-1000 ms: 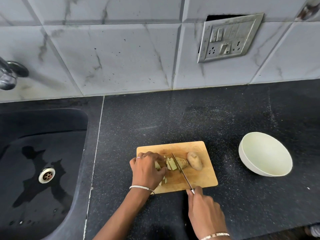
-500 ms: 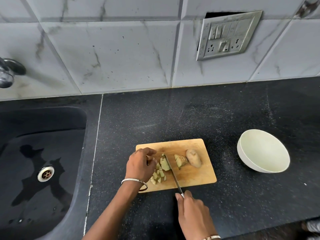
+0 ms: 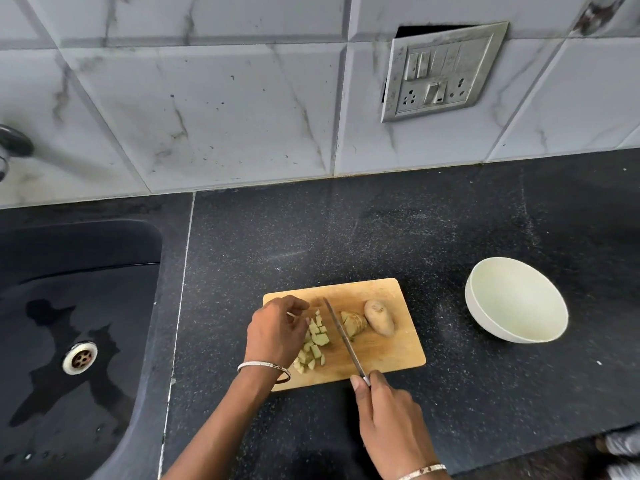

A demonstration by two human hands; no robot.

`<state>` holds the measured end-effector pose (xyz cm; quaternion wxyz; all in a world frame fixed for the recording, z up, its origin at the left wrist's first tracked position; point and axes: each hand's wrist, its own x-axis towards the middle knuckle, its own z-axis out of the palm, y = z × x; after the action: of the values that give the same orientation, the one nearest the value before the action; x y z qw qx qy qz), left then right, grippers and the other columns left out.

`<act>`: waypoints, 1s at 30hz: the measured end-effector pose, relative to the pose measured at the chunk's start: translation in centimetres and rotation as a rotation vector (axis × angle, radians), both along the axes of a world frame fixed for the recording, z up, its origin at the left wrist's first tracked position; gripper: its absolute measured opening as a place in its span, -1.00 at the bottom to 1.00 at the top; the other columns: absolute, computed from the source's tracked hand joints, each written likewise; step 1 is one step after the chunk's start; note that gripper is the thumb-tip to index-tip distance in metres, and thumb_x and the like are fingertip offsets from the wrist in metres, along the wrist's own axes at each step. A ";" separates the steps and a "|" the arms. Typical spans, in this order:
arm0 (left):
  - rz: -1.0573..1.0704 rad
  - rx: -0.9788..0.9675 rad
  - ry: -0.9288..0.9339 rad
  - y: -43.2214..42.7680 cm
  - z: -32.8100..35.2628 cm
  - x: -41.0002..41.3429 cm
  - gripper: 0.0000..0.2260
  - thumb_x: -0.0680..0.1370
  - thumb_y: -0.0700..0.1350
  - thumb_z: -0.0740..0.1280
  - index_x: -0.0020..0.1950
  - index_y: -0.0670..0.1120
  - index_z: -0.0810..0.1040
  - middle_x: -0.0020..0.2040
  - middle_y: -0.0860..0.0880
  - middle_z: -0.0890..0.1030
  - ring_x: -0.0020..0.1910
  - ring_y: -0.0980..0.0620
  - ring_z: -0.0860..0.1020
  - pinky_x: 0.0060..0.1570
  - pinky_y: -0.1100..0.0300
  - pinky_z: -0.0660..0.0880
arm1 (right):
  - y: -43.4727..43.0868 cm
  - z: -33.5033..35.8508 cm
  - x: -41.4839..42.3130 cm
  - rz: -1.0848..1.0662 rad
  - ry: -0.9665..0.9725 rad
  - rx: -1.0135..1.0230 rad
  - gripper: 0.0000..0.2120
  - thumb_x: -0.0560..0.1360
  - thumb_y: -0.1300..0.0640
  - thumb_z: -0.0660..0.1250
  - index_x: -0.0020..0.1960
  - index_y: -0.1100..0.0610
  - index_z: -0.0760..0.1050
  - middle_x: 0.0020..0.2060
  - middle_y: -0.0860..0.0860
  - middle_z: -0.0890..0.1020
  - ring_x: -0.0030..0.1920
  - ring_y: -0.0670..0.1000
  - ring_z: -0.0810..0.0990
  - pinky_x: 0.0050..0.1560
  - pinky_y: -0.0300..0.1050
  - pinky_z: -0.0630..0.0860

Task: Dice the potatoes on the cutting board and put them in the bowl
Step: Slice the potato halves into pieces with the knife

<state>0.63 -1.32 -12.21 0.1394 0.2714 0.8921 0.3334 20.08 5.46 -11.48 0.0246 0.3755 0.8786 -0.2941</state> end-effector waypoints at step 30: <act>-0.180 0.023 0.139 3.8 -1.6 2.8 -0.72 0.34 0.21 0.48 -0.04 0.15 0.57 -0.12 0.28 0.60 0.02 0.22 0.50 0.03 0.12 0.20 | 2.3 0.5 2.8 -0.094 -0.037 -0.051 -0.61 0.59 -0.27 -0.06 -0.17 0.00 0.28 -0.27 -0.04 0.56 -0.25 -0.02 0.54 -0.19 -0.06 0.46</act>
<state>3.44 2.46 -13.80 0.1036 0.3744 0.8678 0.3100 22.89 7.75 -10.96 0.0364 0.4211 0.8514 -0.3105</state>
